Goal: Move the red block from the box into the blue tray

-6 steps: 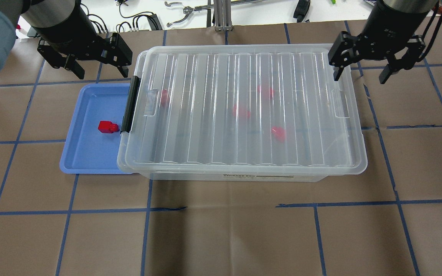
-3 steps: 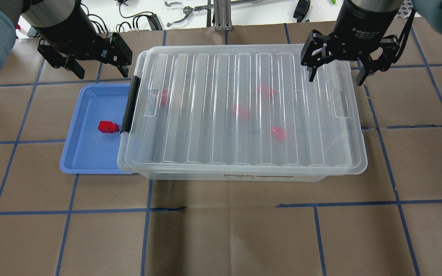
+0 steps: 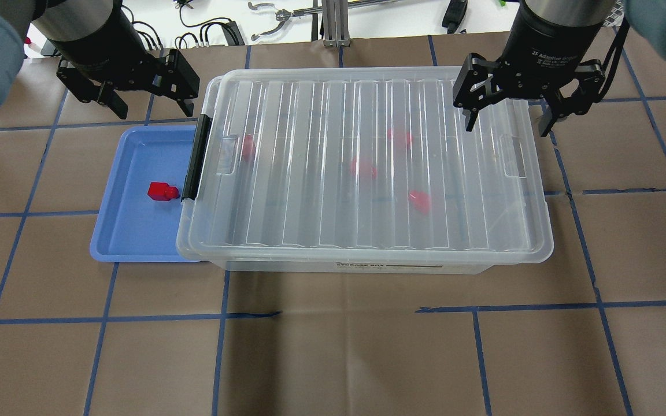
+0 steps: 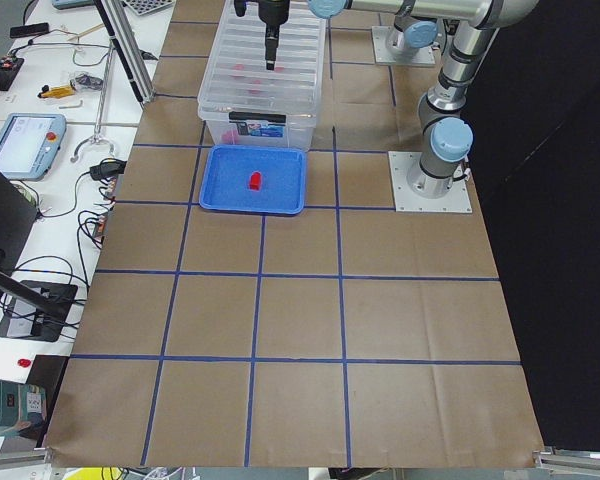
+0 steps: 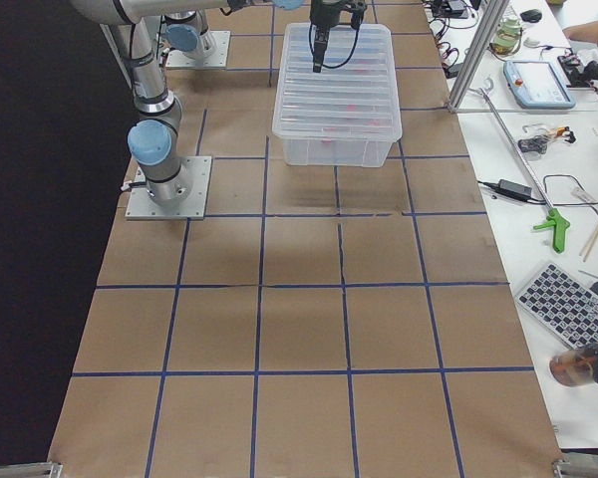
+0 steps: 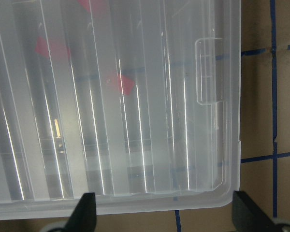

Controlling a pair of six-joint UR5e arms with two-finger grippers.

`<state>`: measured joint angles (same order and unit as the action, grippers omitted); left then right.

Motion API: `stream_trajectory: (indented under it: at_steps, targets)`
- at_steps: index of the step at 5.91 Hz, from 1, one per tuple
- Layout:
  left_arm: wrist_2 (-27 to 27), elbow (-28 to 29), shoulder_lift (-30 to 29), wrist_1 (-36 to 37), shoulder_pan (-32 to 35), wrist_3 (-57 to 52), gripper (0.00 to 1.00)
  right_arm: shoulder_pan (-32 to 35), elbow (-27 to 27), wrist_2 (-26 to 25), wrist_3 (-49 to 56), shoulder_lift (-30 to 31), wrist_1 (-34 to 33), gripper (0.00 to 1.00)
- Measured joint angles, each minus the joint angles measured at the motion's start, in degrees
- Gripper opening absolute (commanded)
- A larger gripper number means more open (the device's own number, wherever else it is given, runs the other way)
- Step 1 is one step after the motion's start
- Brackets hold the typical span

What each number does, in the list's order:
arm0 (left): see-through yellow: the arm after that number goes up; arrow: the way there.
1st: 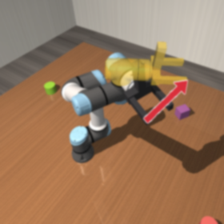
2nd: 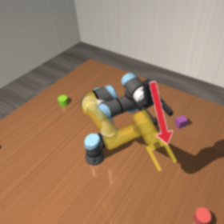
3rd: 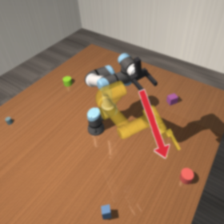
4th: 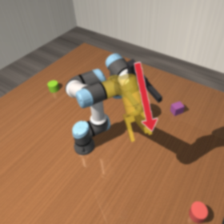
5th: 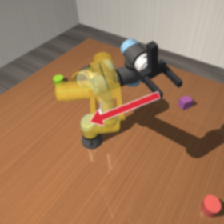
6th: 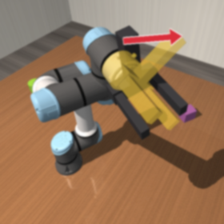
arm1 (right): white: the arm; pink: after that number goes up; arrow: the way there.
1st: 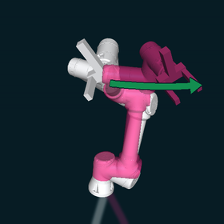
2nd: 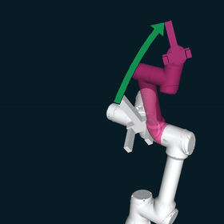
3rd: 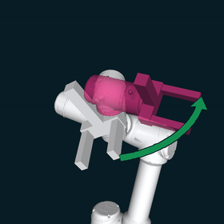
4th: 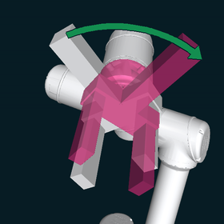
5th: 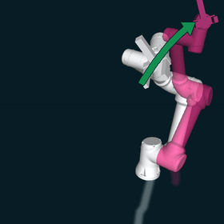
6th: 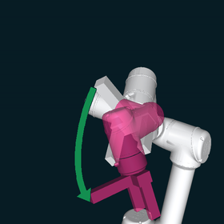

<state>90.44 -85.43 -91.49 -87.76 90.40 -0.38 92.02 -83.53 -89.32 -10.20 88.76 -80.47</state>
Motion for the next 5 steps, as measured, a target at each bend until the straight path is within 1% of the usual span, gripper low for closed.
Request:
stream_trajectory:
  at_steps: [2,5]
  targets:
    - [0.0,-0.04,0.0,-0.04,-0.03,-0.06,0.99,-0.34,-0.2,-1.53,-0.08,0.14,0.05,1.0]
    - [0.0,0.0,0.0,0.02,0.01,-0.14,0.99,-0.38,-0.25,-1.99,-0.28,0.18,0.11,1.0]
